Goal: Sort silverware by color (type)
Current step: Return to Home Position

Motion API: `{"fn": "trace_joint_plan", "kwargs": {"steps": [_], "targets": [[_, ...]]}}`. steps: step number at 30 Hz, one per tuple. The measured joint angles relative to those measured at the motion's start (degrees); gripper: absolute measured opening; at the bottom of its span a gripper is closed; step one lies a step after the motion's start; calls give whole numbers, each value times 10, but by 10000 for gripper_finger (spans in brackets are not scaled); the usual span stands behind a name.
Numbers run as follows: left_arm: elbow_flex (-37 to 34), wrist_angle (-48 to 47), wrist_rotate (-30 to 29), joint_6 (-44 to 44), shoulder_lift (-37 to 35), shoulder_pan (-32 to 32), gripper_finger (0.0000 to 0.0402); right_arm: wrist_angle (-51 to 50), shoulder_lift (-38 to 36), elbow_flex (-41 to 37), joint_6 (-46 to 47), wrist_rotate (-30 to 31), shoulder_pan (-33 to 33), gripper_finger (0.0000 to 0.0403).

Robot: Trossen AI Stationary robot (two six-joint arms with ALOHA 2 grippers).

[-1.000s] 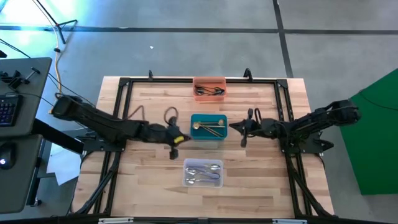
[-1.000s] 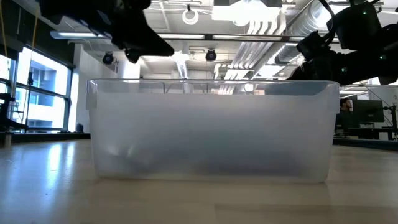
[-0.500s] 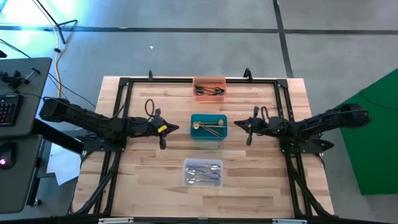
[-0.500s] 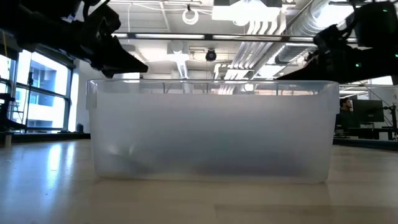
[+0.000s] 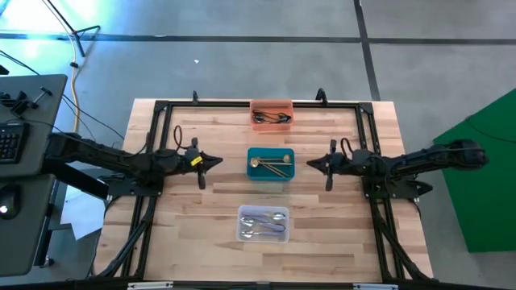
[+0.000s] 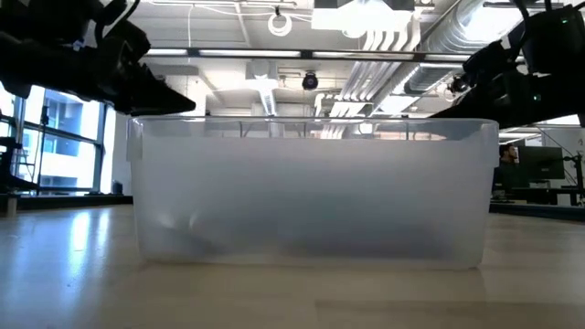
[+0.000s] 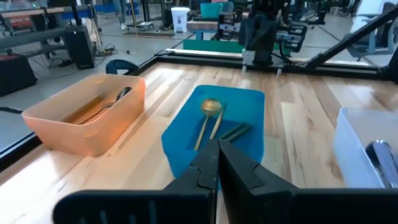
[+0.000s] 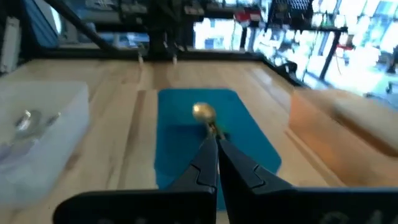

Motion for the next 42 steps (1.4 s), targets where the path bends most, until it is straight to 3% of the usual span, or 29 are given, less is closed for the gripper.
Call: {"fn": "trace_joint_plan", "kwargs": {"steps": [12, 18, 31, 35, 42], "targets": [[-58, -45, 1, 29, -157, 8, 0, -48, -24, 0, 6, -44, -68, 0], [-60, -171, 0, 23, -260, 19, 0, -87, -64, 0, 14, -80, -107, 0], [-59, -306, -28, 58, -500, 21, 0, -198, -198, 0, -8, -88, -145, 0], [-59, -306, -48, 76, -499, 25, 0, -238, -256, 0, -9, -89, -160, 0], [-59, -307, -31, 78, -500, 29, 0, -331, -380, 0, -12, -90, -178, 0]]}}
